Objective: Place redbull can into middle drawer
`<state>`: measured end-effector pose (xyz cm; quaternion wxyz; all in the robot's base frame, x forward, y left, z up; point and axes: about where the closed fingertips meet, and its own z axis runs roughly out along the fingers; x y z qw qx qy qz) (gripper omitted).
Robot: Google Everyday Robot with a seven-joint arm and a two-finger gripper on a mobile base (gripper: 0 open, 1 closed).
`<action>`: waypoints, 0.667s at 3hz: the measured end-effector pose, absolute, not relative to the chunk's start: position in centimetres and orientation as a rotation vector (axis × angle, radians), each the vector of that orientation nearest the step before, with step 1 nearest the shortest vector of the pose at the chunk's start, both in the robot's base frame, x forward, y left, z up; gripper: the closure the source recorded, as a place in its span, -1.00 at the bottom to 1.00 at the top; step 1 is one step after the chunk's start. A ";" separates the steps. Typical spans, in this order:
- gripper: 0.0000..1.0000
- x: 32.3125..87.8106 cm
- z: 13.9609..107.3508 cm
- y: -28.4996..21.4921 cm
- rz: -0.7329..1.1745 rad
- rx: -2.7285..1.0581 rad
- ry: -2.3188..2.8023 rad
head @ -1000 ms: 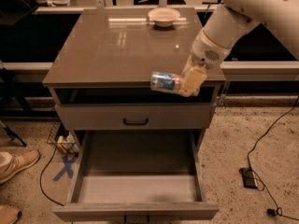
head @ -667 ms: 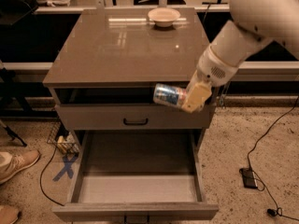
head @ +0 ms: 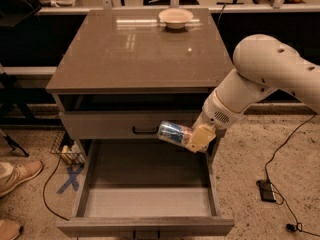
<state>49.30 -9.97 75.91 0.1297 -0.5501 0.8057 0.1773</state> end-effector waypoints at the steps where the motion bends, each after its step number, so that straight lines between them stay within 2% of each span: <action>1: 1.00 49.9 72.2 -9.6 0.489 -1.525 2.406; 2: 1.00 50.7 62.2 -7.9 0.523 -1.354 2.503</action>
Offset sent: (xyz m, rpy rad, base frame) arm 0.0530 0.0322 -0.2077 0.0655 -0.0304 -0.3553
